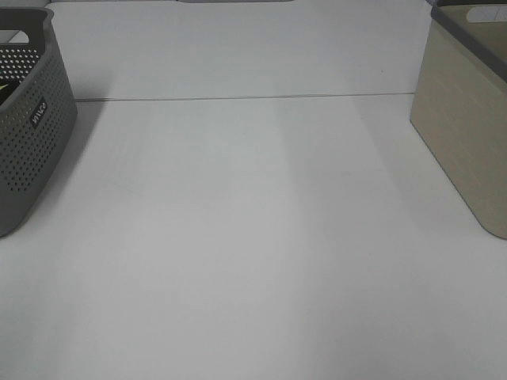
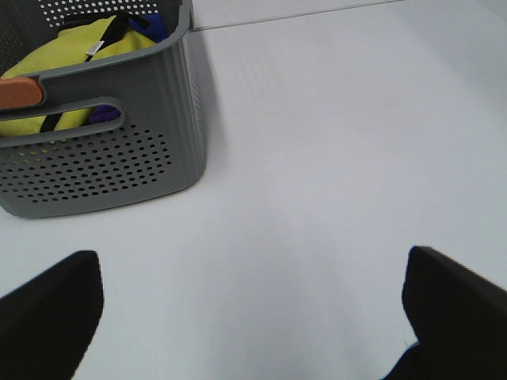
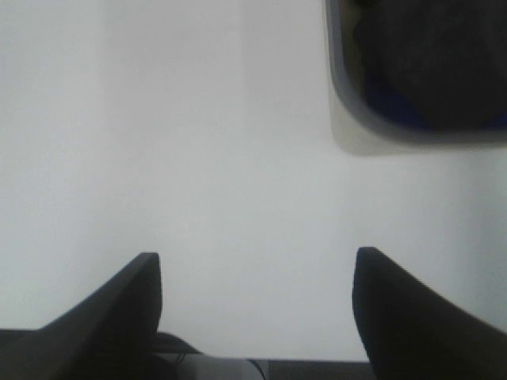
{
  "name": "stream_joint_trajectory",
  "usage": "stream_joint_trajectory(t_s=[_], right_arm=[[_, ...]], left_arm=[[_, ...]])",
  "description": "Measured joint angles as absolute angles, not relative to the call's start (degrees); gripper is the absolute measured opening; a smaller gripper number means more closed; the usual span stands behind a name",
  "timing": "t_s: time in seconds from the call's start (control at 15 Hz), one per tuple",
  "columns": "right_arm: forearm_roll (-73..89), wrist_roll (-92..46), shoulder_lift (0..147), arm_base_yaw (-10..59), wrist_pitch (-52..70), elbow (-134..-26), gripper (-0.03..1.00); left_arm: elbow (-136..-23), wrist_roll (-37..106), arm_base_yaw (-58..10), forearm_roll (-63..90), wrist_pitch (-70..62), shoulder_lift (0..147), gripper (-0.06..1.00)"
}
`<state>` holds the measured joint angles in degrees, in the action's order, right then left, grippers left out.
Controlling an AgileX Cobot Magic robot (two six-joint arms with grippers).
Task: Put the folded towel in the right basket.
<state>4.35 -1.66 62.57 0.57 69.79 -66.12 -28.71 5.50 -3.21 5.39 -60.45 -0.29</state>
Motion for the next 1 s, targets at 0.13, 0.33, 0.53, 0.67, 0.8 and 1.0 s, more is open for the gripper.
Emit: stream_joint_trajectory(t_s=[0.13, 0.33, 0.53, 0.67, 0.8, 1.0], right_arm=[[4.3, -1.7, 52.8, 0.6, 69.9, -56.1, 0.65], [4.2, -1.7, 38.7, 0.6, 70.0, -44.3, 0.65], [4.2, -2.5, 23.7, 0.6, 67.0, -34.1, 0.65], [4.2, -3.5, 16.9, 0.6, 64.5, -30.8, 0.65], [3.5, -3.6, 11.6, 0.6, 62.5, -30.4, 0.65], [3.1, -3.6, 6.1, 0.6, 61.6, -29.0, 0.65]], left_arm=[[-28.7, 5.5, -3.2, 5.4, -60.4, -0.3, 0.98], [-28.7, 5.5, -3.2, 5.4, -60.4, -0.3, 0.98], [-28.7, 5.5, -3.2, 5.4, -60.4, -0.3, 0.98], [-28.7, 5.5, -3.2, 5.4, -60.4, -0.3, 0.98], [-28.7, 5.5, -3.2, 5.4, -60.4, -0.3, 0.98], [-28.7, 5.5, -3.2, 5.4, -60.4, -0.3, 0.98]])
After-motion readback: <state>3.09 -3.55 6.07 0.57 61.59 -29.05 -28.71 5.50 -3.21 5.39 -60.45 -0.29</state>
